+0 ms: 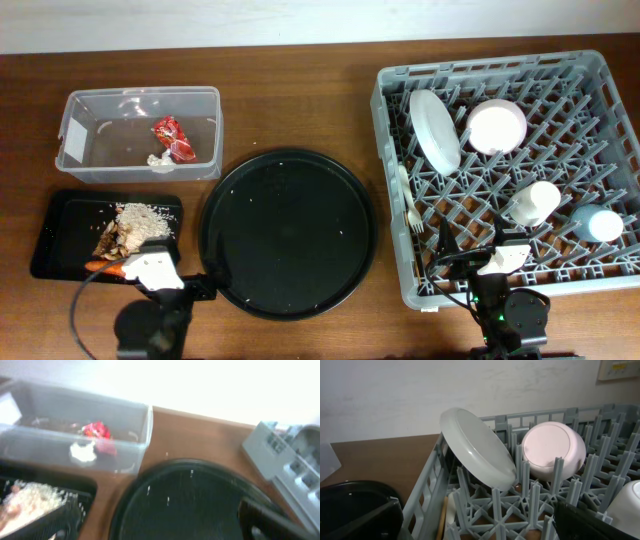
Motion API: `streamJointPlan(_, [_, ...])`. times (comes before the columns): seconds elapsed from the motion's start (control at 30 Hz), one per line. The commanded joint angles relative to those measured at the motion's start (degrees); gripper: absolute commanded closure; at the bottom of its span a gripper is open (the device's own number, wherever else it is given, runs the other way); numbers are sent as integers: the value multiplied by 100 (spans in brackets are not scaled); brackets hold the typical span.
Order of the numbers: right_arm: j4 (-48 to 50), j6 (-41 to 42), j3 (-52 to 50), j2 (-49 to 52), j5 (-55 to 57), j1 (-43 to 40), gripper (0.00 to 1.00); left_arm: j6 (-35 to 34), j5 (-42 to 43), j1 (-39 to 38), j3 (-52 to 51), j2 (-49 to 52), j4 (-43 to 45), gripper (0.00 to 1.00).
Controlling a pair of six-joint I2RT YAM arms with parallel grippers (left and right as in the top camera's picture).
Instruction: Sort waste into correct bins and load items into the dishwasher rack
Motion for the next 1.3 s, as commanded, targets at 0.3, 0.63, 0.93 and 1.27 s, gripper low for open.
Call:
streamJointPlan(0.3, [-28,-44,-26,-55,-55,26,2,1803,422,-76,-1744,-787,2199,1])
streamJointPlan(0.63, [-28,-44,-26,-55,-55,26,1,1805,485,-76,-1742,-785,2017,1])
streamJointPlan(0.93, [-31,-44,-26,-55,-55,26,1,1803,485,-76,-1742,-780,2017,1])
streamJointPlan(1.27, [-28,-44,-26,-55,-55,26,1,1803,485,-76,-1742,-780,2017,1])
